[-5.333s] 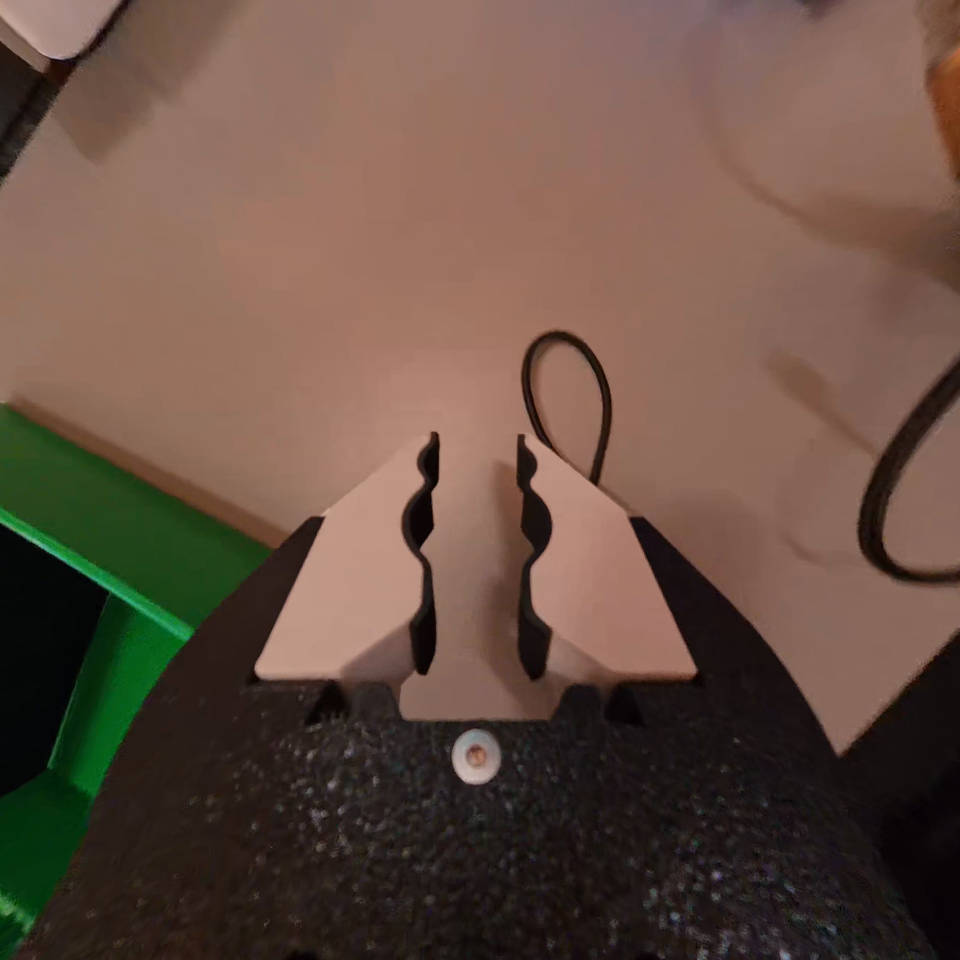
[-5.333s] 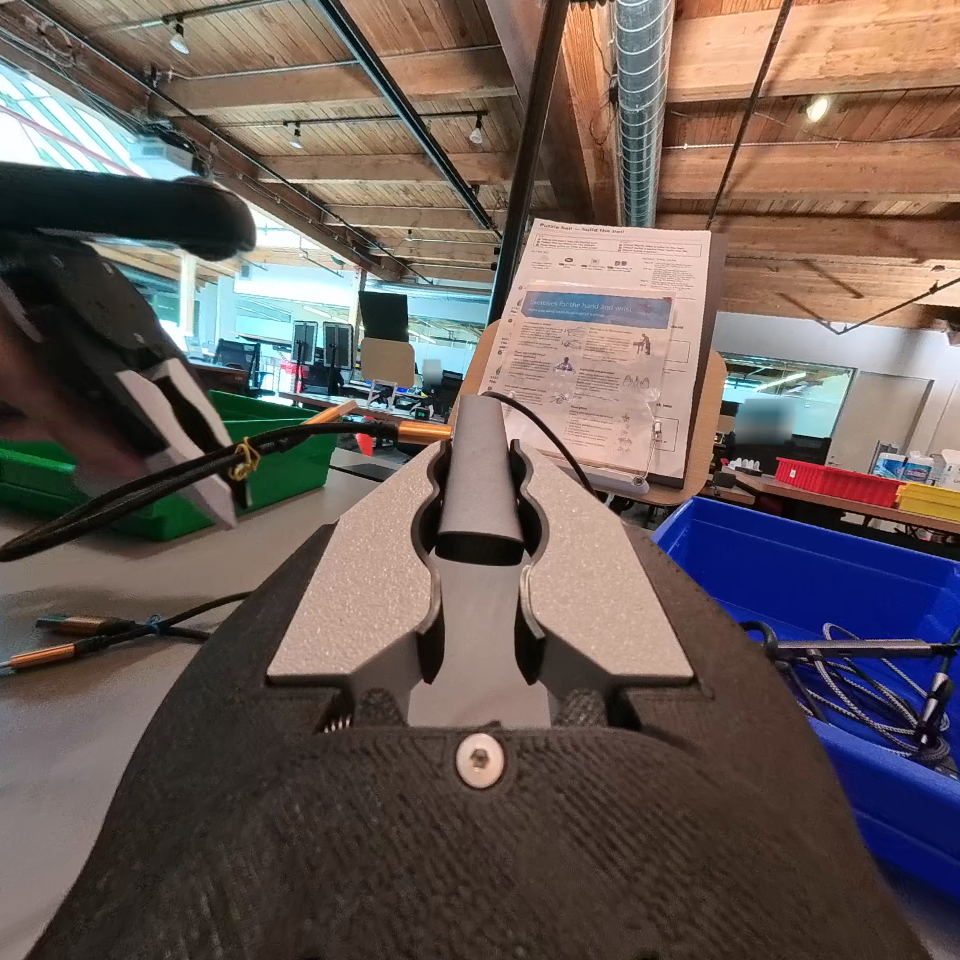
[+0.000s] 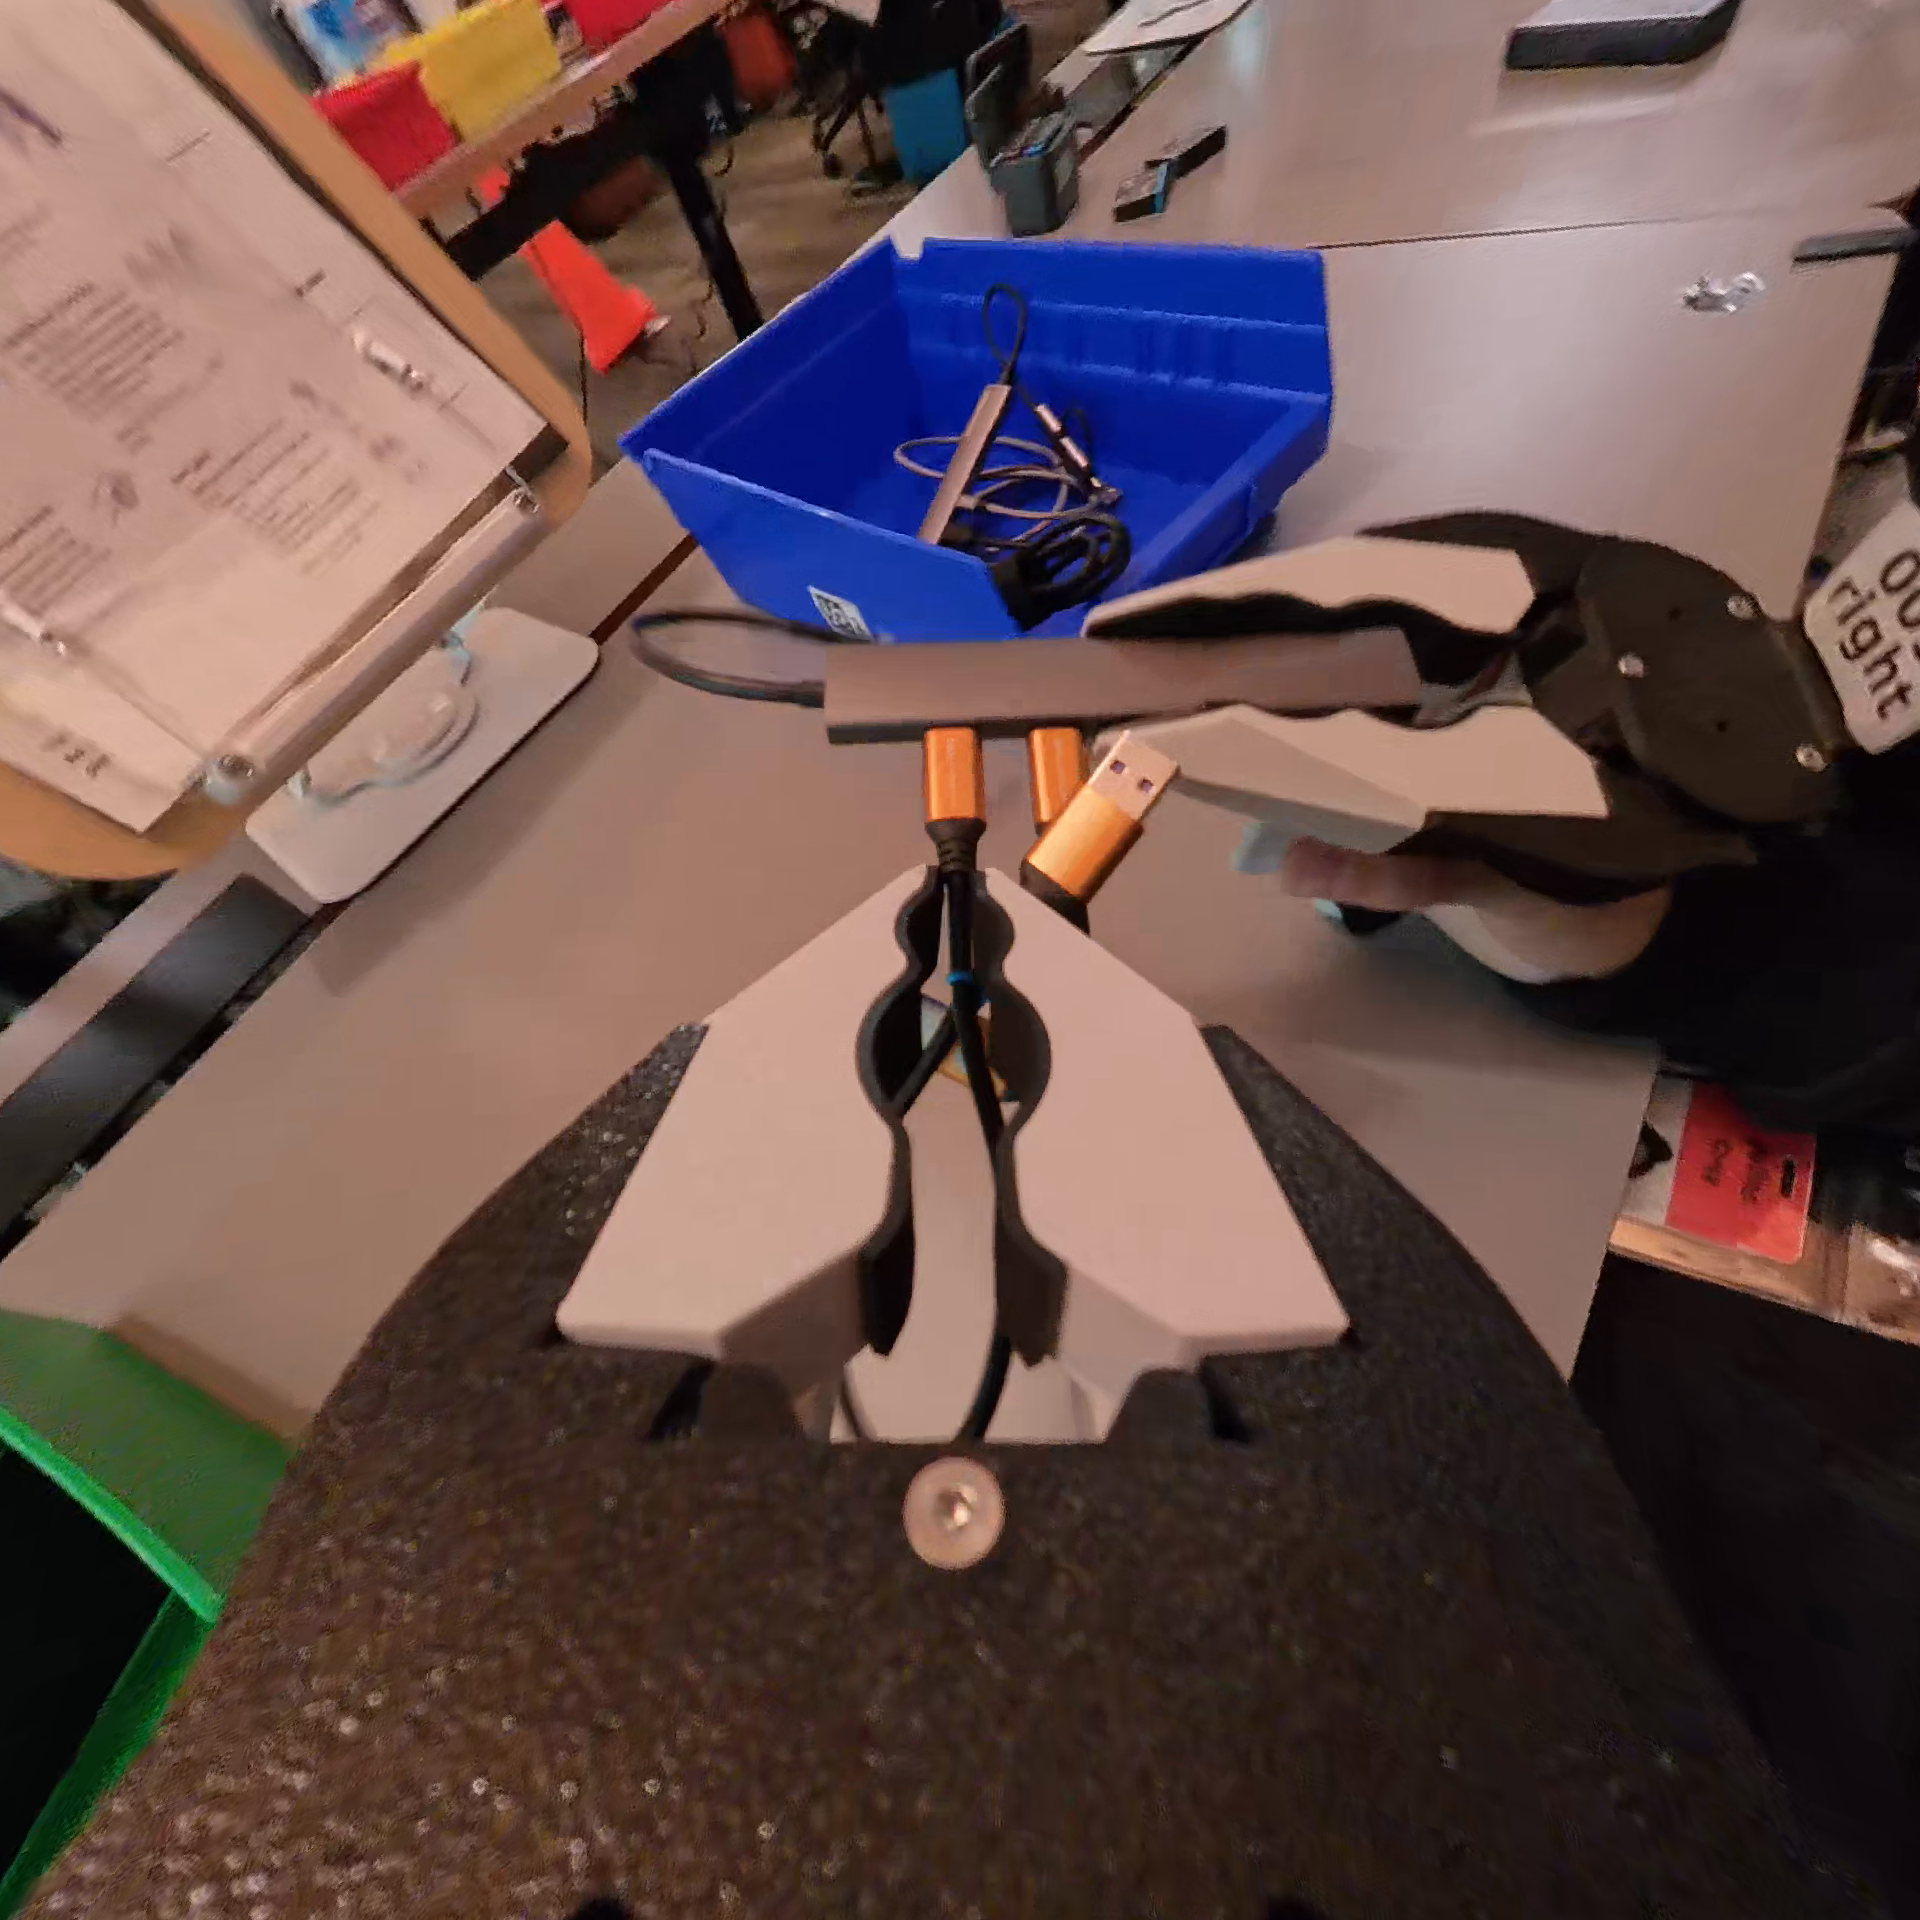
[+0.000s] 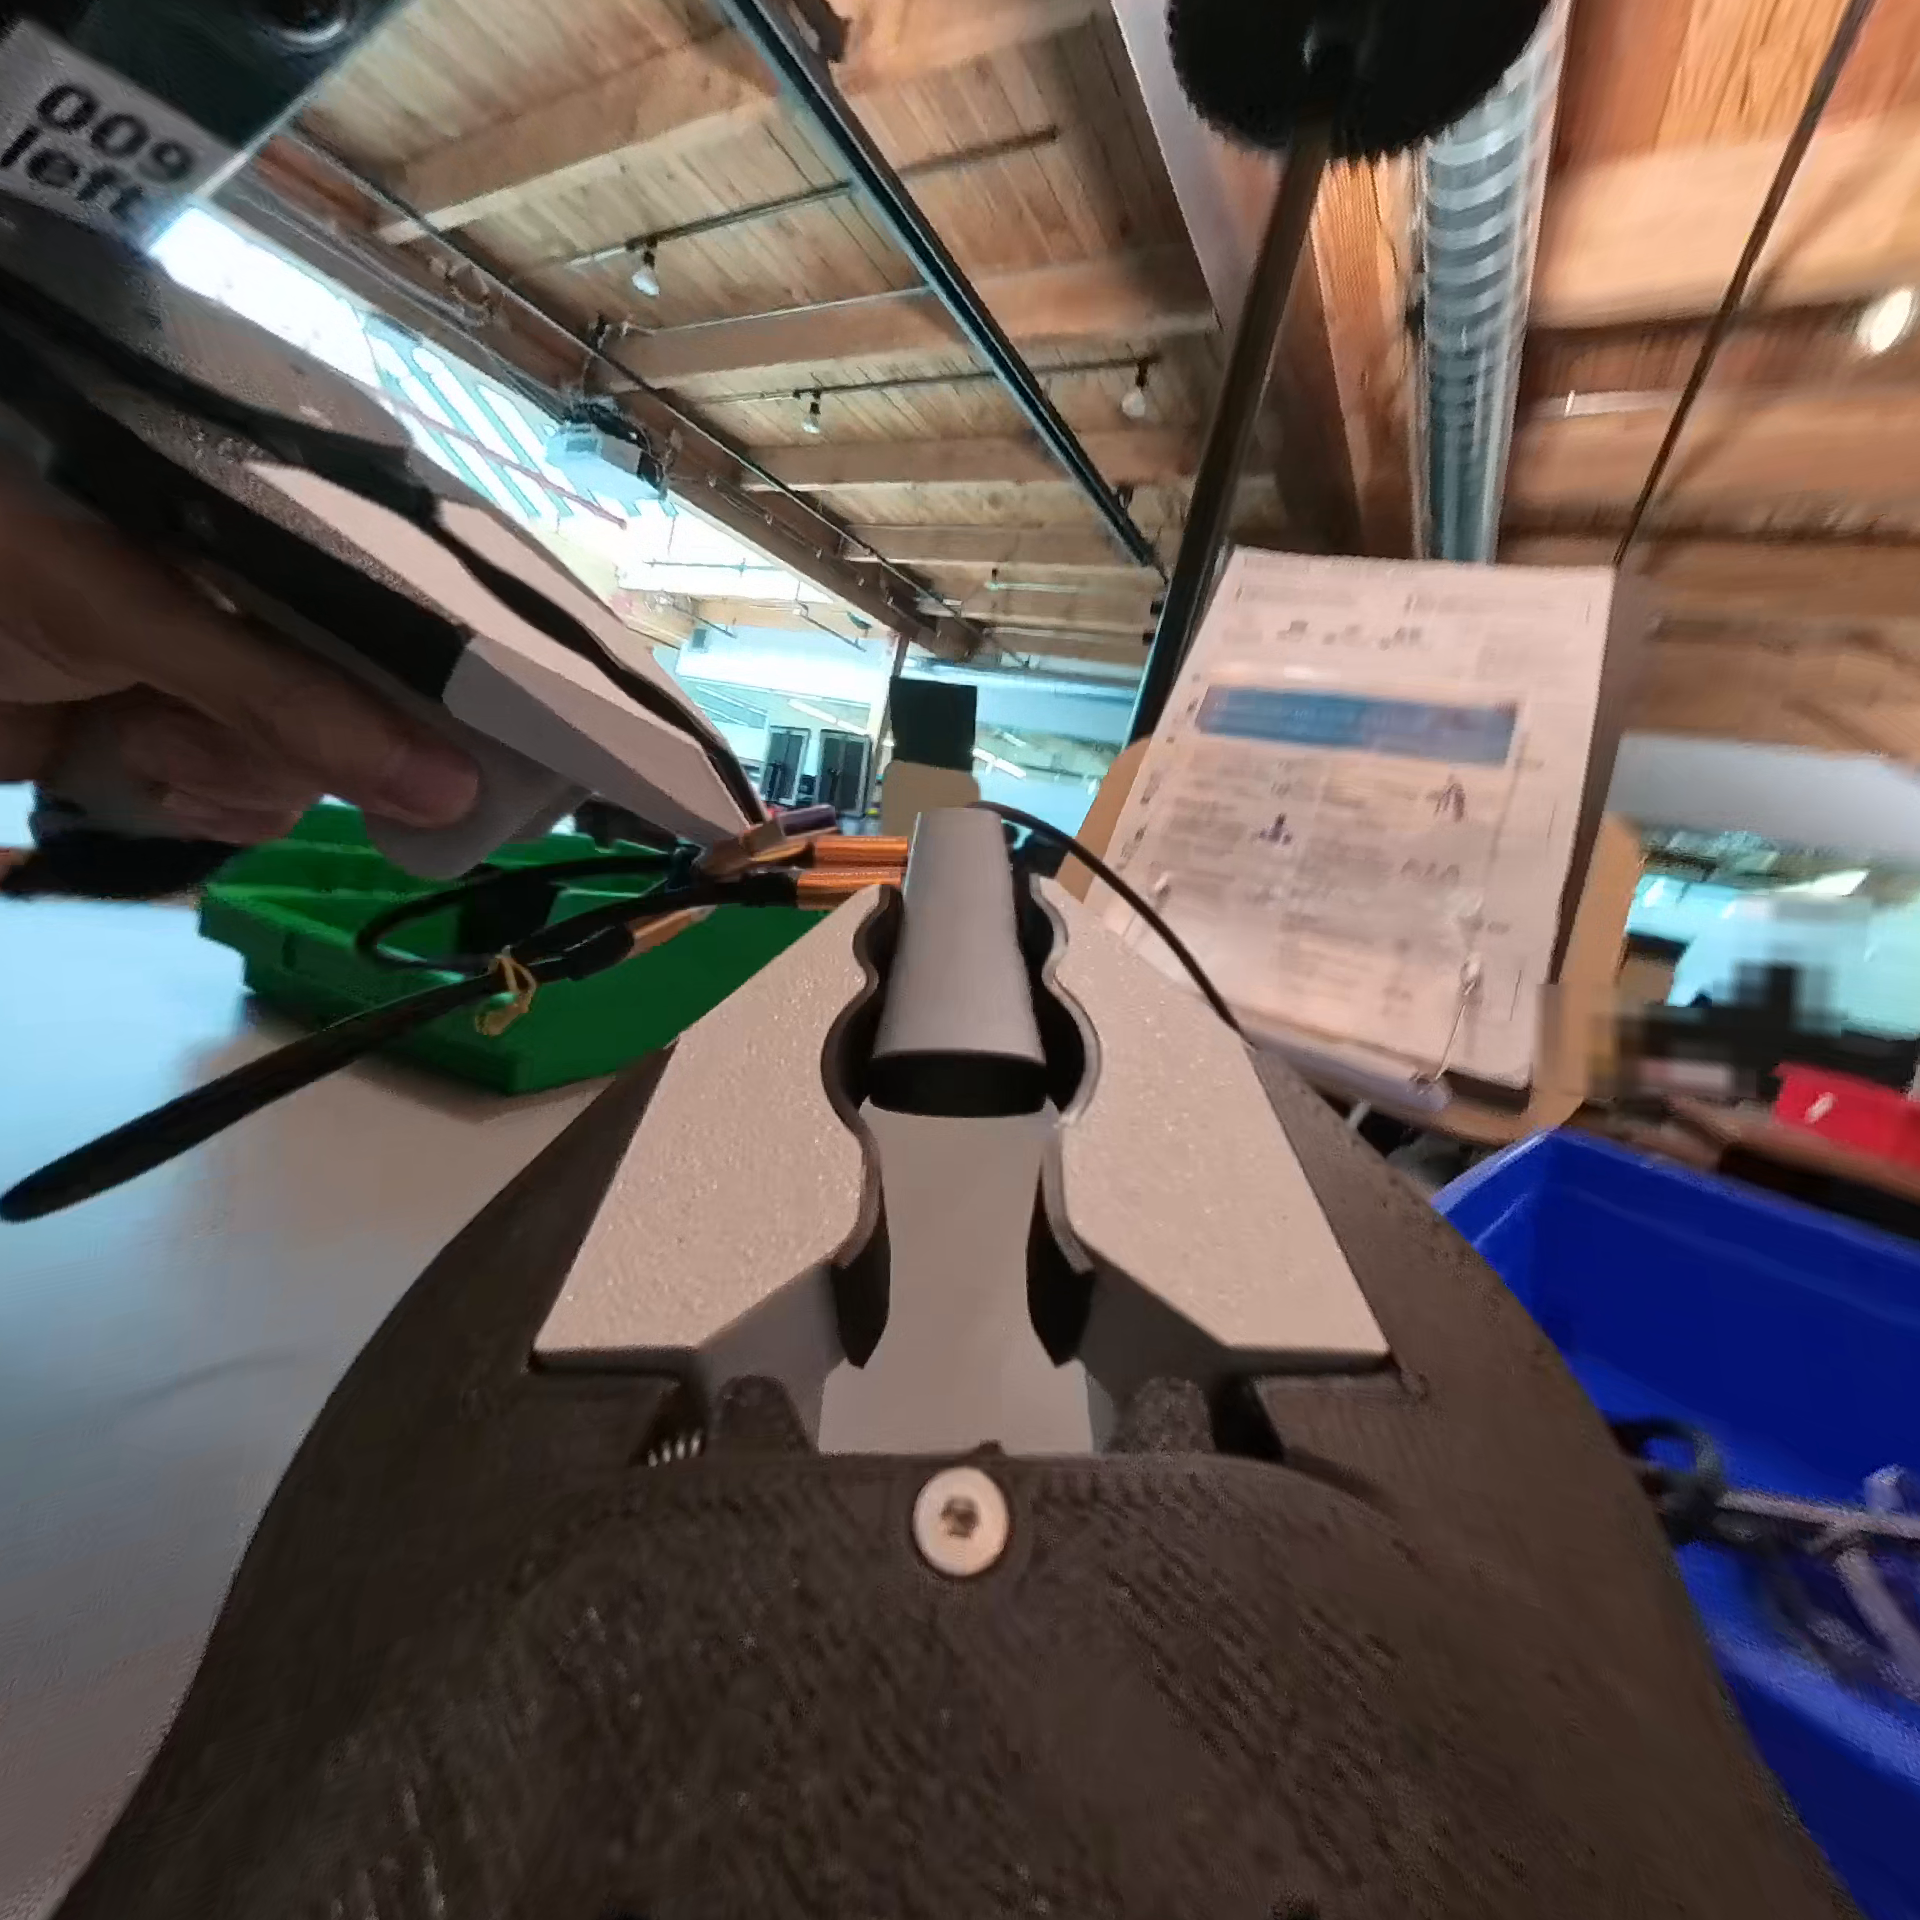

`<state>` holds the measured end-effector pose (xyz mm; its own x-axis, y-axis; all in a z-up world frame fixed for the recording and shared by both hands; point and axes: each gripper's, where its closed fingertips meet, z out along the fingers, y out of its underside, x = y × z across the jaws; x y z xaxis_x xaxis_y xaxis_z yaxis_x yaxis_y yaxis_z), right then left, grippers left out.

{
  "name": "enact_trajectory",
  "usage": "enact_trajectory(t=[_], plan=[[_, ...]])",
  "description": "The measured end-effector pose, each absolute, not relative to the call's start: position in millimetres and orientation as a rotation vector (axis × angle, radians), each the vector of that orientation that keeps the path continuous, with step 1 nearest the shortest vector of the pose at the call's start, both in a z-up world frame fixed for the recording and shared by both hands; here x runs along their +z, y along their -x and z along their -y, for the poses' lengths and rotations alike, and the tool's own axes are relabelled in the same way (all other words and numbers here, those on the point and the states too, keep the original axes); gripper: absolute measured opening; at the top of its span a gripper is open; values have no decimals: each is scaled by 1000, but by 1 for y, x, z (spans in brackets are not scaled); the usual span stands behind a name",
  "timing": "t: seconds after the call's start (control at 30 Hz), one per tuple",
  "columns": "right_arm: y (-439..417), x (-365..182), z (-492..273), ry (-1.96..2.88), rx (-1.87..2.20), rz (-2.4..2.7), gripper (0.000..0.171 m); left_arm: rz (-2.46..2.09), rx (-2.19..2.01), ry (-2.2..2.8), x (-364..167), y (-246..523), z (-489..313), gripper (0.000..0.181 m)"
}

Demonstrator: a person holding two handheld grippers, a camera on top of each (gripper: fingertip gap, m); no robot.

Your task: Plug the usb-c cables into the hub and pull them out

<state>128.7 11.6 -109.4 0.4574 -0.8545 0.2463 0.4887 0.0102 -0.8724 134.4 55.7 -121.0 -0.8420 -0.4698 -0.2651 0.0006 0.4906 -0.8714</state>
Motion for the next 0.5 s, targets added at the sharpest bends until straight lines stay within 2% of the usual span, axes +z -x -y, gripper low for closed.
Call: enact_trajectory(t=[0.1, 0.2, 0.27, 0.37, 0.5], plan=[[-117, -101, -16, 1130, -1270, -300, 22, -2202, -1430, 364, -116, -126, -59, 4], [-117, -99, -13, 1115, -1292, -306, 22, -2119, -1604, 423, -98, -117, -68, 26], [-117, -97, -7, 1104, -1319, -310, 22, -2031, -1690, 475, -85, -115, -82, 34], [-116, -95, -4, 1108, -1349, -299, 22, -1970, -1751, 500, -80, -114, -99, 30], [-116, -89, 4, 1150, -1492, -284, 21, -1965, -1714, 575, -95, -120, -115, 39]])
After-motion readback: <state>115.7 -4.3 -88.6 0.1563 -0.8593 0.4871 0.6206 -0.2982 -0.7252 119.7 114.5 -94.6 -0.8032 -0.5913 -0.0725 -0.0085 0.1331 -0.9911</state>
